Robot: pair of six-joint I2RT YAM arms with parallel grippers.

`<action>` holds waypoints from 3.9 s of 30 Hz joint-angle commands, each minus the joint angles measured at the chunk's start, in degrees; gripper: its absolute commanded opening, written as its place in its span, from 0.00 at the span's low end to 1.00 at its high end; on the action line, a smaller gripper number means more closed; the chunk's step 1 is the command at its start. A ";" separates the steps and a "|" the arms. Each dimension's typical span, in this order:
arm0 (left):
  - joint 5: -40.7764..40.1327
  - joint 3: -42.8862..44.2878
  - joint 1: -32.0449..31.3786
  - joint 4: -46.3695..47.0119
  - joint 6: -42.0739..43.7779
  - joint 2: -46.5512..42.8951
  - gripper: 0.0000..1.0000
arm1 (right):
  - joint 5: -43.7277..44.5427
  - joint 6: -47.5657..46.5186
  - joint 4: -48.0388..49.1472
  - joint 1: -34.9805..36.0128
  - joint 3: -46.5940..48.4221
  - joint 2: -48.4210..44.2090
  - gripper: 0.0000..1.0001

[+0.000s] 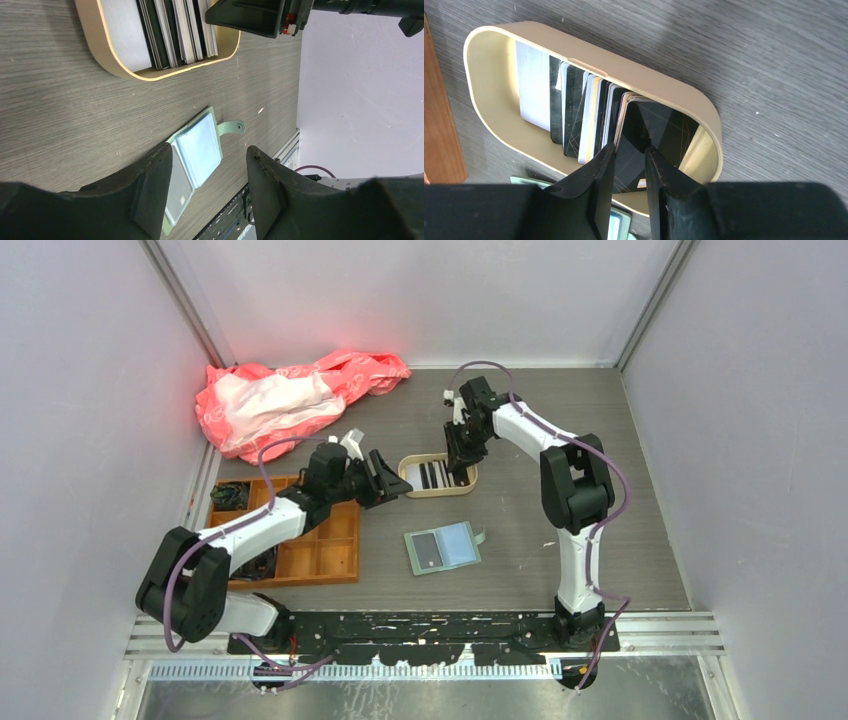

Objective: Put the credit cards into the card holder
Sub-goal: Pick up the credit card from the storage box.

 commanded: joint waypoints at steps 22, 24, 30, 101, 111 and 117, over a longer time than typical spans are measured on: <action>1.85 4.36 -0.36 4.05 -1.27 5.05 0.55 | -8.04 2.13 2.88 -8.75 -5.62 -9.57 0.29; 1.98 4.70 -0.39 4.05 -1.32 5.41 0.54 | -8.79 2.12 2.95 -9.00 -5.62 -9.66 0.29; 2.34 6.14 -0.58 4.14 -1.36 6.94 0.54 | -10.12 2.08 3.02 -9.79 -5.62 -9.83 0.29; 2.09 33.98 -4.04 3.46 -5.38 36.76 0.34 | -13.62 -1.45 2.62 -9.26 -5.27 -5.27 0.37; 1.56 38.44 -5.14 -4.21 -4.08 40.66 0.45 | -13.92 -1.35 2.62 -9.22 -5.27 -5.22 0.37; 3.46 40.39 -5.52 -1.90 -5.04 42.64 0.47 | -14.04 -1.30 2.62 -9.20 -5.27 -5.23 0.37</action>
